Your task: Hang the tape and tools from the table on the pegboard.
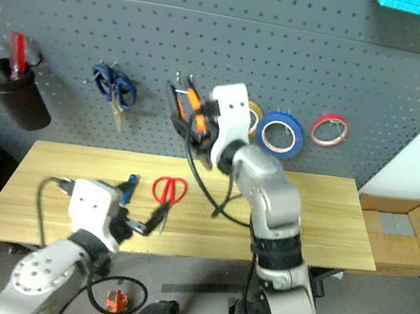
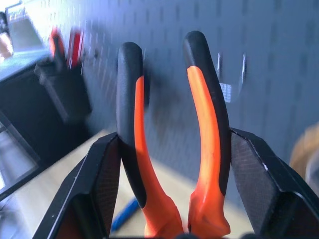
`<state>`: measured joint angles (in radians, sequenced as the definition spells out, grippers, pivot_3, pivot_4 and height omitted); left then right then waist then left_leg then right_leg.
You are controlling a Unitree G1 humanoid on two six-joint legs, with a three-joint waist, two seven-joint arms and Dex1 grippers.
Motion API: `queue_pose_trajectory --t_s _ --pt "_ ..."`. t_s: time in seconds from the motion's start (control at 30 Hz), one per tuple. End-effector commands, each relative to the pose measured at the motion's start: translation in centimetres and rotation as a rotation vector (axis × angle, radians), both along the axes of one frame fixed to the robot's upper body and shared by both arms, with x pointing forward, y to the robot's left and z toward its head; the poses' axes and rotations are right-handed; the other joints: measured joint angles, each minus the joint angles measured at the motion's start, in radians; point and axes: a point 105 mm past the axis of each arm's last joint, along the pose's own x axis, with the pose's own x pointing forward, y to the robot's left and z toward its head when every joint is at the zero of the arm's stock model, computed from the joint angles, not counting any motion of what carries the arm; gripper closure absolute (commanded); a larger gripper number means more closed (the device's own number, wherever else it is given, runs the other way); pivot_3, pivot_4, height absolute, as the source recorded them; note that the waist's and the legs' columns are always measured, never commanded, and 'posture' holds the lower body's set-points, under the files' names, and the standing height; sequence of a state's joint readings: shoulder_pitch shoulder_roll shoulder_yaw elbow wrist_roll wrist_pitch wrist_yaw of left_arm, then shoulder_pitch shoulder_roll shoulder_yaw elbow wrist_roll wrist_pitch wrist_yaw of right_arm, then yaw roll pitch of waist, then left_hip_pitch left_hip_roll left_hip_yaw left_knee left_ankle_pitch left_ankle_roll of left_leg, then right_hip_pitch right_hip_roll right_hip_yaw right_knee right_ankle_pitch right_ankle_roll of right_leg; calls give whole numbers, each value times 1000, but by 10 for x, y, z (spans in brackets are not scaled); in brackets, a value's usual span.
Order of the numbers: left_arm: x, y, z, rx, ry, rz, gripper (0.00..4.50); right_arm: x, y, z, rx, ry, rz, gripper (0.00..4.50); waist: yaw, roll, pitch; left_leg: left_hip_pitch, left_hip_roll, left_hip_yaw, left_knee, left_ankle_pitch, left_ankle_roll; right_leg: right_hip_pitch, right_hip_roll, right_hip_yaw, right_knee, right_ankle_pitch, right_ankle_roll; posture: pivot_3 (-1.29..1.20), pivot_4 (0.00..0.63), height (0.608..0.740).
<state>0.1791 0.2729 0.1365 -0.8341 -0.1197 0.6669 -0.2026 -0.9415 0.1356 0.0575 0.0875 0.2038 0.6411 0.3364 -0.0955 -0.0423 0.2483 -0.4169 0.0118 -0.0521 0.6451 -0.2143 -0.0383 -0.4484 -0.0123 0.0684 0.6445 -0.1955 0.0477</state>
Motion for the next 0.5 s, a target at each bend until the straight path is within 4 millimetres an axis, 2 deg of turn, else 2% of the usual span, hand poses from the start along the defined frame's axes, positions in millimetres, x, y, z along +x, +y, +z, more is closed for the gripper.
queue_pose_trajectory --t_s 0.03,0.17,0.27,0.5 --pt "11 26 29 40 -106 100 0 -10 40 62 169 -169 82 1772 13 0 0 0 0 0 0 0 0 0 0 0 0 1 1 104 174 740" --pt "32 30 50 54 -160 73 0 8 50 88 226 -205 51 1772 33 0 0 0 1 0 -2 0 0 0 1 -2 -1 1 1 136 205 740" --pt "46 28 58 49 -176 39 0 16 51 100 253 -222 24 1772 50 0 2 -1 1 -1 -4 -1 0 -1 1 -3 -1 2 -4 137 228 740" --pt "75 20 67 37 -195 -32 0 16 55 121 334 -277 -22 1772 70 0 13 -2 1 -3 -7 -1 0 -1 1 -5 -1 1 -5 133 262 740"
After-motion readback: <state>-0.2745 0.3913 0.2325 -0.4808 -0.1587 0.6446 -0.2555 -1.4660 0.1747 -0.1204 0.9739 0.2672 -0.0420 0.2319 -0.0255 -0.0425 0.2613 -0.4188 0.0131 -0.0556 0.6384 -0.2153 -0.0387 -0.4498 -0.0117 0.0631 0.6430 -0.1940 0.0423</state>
